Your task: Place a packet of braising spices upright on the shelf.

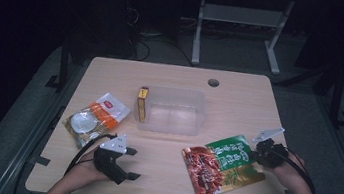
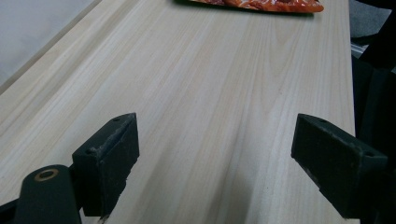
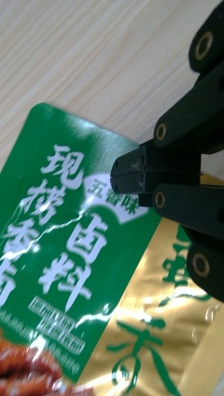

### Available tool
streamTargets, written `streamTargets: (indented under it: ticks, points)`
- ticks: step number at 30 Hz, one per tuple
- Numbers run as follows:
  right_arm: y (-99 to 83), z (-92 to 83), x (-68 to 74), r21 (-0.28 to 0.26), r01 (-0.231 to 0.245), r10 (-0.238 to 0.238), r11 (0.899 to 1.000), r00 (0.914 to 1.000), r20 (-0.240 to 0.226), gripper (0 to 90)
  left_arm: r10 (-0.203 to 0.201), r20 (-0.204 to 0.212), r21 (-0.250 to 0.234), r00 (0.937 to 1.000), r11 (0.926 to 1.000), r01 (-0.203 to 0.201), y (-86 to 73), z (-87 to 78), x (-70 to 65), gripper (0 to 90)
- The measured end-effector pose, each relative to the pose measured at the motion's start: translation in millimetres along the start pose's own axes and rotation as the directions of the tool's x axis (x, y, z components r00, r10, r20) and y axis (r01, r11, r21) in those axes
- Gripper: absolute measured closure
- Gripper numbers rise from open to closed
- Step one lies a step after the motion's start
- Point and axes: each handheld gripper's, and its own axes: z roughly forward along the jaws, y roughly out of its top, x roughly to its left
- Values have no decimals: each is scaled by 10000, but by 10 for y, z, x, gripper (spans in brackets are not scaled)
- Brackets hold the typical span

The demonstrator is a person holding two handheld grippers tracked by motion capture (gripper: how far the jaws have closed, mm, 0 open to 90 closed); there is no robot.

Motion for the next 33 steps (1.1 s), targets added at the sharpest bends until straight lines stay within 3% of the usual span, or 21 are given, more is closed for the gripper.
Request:
streamTargets:
  ticks: [5,9,17,27,32,33]
  points:
    - [-23,50,-56,-117,-153,154,9998,9998,138,900,112,25,94,9999,9999,-113,12,14,3,147]
    - [-21,74,-67,-233,-238,234,9994,9996,-175,900,90,46,69,9999,9999,-90,19,25,8,148]
    - [-13,83,57,-465,-249,217,9986,9974,-685,900,295,143,136,9995,9995,-297,59,57,23,147]
    - [146,121,458,-424,743,-795,9963,9873,-1372,900,349,244,17,9991,9994,-350,126,90,54,147]
    - [265,170,678,-516,1535,-1599,9868,9740,-1607,900,380,224,20,9990,9993,-380,136,87,52,148]
    - [314,194,739,-594,1835,-1910,9812,9673,-1669,900,362,218,-12,9991,9993,-362,136,86,53,147]
